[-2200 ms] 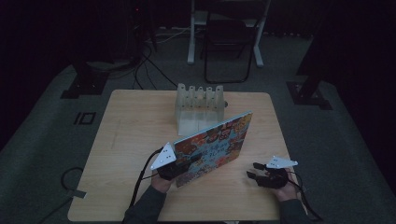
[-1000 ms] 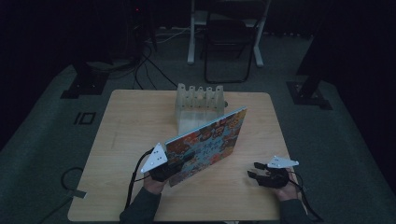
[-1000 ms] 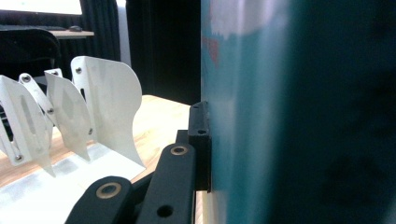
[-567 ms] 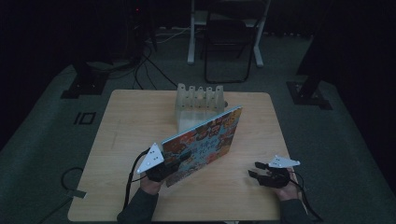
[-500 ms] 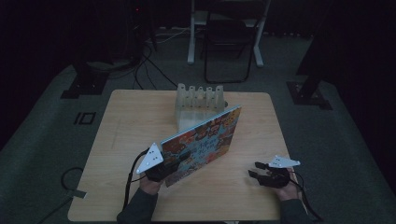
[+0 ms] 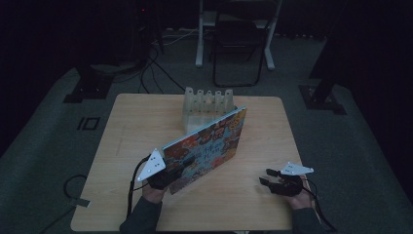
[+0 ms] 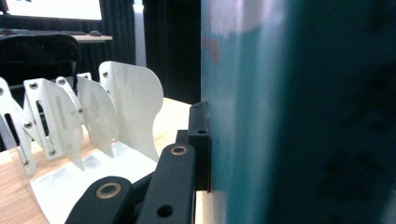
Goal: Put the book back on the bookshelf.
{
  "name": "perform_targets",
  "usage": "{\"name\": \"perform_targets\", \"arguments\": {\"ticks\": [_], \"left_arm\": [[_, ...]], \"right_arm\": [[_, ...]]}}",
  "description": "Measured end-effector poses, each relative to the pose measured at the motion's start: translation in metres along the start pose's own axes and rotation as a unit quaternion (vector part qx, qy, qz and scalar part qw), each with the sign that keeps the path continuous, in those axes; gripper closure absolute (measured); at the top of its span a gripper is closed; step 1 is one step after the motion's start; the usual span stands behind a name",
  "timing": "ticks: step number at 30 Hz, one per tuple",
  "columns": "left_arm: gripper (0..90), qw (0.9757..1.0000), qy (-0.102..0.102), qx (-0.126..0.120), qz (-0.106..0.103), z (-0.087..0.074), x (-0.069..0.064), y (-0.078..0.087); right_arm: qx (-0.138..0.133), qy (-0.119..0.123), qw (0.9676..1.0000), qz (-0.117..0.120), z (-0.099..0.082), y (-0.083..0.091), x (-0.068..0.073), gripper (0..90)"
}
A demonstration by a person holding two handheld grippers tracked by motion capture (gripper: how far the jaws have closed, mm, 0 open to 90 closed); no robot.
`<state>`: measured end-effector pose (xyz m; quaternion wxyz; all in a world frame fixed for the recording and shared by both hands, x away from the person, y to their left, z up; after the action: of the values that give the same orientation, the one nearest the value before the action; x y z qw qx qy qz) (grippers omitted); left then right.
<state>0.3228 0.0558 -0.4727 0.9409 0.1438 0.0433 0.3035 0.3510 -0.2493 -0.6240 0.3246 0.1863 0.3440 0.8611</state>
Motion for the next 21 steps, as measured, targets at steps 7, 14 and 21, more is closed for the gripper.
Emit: {"name": "perform_targets", "arguments": {"ticks": [7,14,21], "left_arm": [[81.3,0.9999,0.006,-0.001,0.012,-0.002,0.005,0.004],[81.3,0.9997,0.011,-0.002,0.022,-0.001,0.010,0.008],[81.3,0.9994,0.014,-0.004,0.032,-0.001,0.014,0.013]], "right_arm": [[0.000,-0.002,1.0000,-0.001,0.000,0.001,-0.001,45.4],[0.000,-0.003,1.0000,-0.004,0.000,0.001,-0.002,44.5],[0.000,-0.005,1.0000,-0.005,-0.001,0.000,-0.002,43.4]]}}
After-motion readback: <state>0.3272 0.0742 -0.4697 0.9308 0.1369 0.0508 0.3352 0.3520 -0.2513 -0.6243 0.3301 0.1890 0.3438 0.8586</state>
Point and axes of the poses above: each handheld gripper's, and its own axes: y roughly backward along the jaws, z roughly out of its top, x roughly to its left, the point moved 10 cm from there along -y, roughly forward along the jaws, and after that the axes turned 12 degrees about x, right-handed, at the moved point
